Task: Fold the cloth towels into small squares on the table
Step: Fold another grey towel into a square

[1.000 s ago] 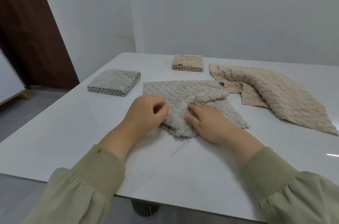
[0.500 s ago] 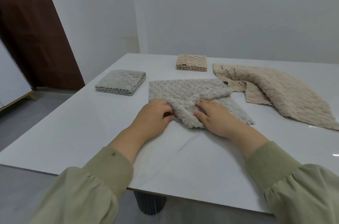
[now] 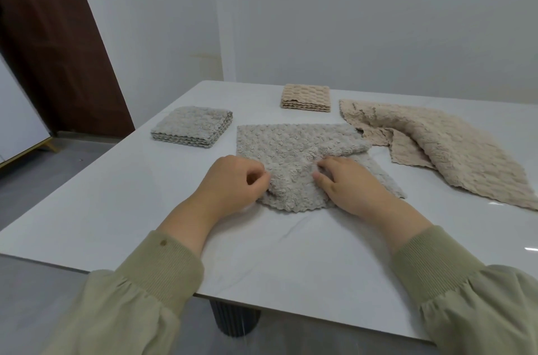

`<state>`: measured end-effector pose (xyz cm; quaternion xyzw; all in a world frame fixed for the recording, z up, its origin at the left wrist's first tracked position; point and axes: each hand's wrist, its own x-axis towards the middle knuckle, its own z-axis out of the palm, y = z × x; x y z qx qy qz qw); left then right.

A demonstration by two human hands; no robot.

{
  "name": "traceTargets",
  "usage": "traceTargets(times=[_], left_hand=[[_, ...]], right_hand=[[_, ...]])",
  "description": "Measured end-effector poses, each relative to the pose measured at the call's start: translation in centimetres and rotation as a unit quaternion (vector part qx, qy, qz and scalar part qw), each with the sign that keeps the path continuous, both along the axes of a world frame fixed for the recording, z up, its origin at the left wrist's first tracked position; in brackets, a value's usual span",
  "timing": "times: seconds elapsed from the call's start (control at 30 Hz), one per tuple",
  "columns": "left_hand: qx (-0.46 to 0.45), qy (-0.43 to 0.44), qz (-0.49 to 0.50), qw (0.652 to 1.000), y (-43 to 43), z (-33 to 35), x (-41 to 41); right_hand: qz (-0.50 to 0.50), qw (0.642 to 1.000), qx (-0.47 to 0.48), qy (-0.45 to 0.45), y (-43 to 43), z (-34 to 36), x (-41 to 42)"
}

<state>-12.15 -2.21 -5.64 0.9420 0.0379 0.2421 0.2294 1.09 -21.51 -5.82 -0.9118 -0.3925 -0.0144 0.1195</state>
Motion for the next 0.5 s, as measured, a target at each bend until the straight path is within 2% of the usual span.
traceTargets(times=[0.17, 0.33, 0.4, 0.5], left_hand=[[0.041, 0.002, -0.004, 0.999, -0.1, 0.0, -0.4], [0.001, -0.083, -0.002, 0.997, -0.9, 0.3, -0.1], [0.026, -0.007, -0.038, 0.999, -1.2, -0.1, 0.7], [0.127, 0.209, -0.036, 0.969, -1.4, -1.3, 1.4]], right_hand=[[-0.03, 0.999, 0.021, 0.002, -0.1, 0.0, 0.3], [-0.067, 0.996, 0.055, -0.021, -0.4, 0.6, 0.0], [-0.074, 0.997, -0.014, -0.011, -0.6, 0.5, -0.2], [-0.076, 0.991, -0.096, 0.051, -1.6, 0.3, -0.2]])
